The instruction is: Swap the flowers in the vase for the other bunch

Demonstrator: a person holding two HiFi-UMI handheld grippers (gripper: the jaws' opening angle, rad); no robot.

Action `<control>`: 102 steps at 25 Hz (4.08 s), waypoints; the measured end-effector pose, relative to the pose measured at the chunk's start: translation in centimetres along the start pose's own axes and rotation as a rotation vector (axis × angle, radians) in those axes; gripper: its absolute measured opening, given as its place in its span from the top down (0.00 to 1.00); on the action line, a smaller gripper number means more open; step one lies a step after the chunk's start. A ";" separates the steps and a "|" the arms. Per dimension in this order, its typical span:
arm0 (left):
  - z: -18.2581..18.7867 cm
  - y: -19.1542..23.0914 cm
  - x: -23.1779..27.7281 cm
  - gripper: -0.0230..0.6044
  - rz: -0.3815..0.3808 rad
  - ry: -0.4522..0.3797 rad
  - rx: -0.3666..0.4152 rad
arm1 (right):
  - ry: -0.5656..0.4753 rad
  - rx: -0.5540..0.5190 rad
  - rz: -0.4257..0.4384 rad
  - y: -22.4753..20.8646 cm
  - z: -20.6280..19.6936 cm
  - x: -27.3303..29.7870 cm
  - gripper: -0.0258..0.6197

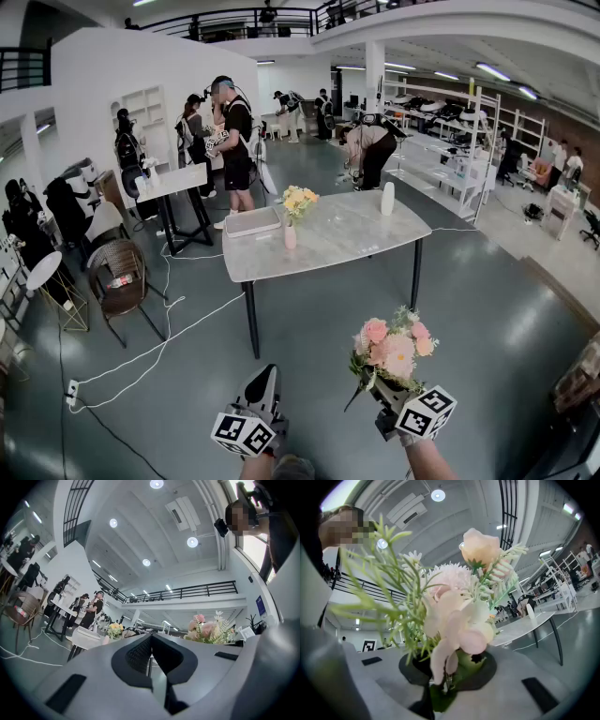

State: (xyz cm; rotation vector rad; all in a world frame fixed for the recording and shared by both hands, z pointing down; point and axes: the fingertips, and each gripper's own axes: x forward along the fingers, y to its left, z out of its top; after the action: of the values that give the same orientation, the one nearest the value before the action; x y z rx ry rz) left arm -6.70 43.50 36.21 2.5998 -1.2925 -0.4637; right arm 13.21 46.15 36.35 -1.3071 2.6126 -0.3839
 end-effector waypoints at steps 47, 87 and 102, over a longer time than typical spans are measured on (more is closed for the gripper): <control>-5.7 21.9 28.1 0.94 -0.166 0.169 -0.099 | -0.033 -0.042 -0.230 -19.3 0.9 31.9 0.82; -11.1 33.5 48.6 0.94 -0.092 0.213 -0.086 | -0.029 -0.105 -0.212 -37.1 2.4 48.4 0.82; -12.2 37.4 51.9 0.87 -0.018 0.202 0.003 | -0.057 -0.151 -0.208 -38.7 2.5 51.2 0.82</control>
State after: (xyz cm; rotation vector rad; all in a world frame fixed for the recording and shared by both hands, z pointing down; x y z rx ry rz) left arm -0.36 -19.90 49.57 2.5839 -1.2054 -0.1953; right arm 12.86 -17.74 43.24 -1.6205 2.5079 -0.1793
